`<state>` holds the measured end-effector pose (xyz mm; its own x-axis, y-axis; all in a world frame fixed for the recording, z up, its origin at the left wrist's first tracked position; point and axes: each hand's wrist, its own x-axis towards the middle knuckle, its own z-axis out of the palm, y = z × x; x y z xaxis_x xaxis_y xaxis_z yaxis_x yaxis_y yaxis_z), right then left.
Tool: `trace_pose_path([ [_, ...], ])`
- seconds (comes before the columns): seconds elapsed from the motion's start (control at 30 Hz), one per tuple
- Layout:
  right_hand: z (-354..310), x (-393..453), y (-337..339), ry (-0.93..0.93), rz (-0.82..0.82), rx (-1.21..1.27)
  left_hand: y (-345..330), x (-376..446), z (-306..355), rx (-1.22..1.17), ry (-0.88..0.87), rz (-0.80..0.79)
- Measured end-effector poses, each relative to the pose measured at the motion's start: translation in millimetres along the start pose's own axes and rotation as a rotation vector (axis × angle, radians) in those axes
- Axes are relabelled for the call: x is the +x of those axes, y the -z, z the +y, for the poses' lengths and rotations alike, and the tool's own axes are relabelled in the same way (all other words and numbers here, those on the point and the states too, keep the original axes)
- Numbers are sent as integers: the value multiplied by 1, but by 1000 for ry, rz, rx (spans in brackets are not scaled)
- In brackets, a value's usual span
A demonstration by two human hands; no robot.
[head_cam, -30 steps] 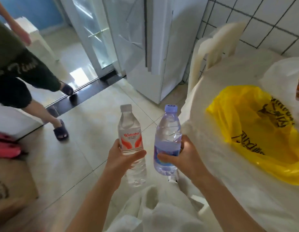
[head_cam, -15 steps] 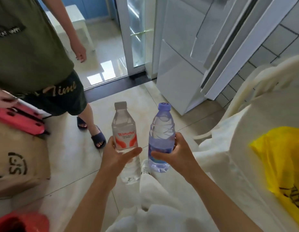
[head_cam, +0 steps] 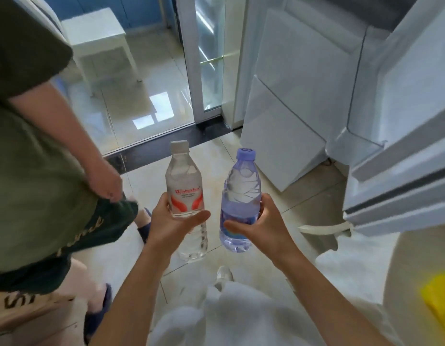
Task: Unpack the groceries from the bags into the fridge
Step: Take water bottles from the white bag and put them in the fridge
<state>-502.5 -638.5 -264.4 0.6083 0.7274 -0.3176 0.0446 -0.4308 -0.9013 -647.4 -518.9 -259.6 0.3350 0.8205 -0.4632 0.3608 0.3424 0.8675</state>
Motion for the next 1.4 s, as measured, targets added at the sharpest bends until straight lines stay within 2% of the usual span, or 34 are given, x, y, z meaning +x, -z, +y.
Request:
trace_pose_path([
  [0.27,-40,92,-22,-68,64,75,9,106,53,37,-7,-60],
  [0.57,-99,218,-59,-26,297,19,27,251,148,134,-133,-307],
  [0.8,-153,279,-50,26,436,77,13,333,215,184,-223,-450],
  [0.9,-180,298,-36,85,476,99,-6,361,241,183,-261,-508],
  [1.1,-202,345,15,78,582,116,-72,405,300,158,-366,-629],
  [1.4,-228,420,136,128,807,133,-208,446,404,121,-528,-781],
])
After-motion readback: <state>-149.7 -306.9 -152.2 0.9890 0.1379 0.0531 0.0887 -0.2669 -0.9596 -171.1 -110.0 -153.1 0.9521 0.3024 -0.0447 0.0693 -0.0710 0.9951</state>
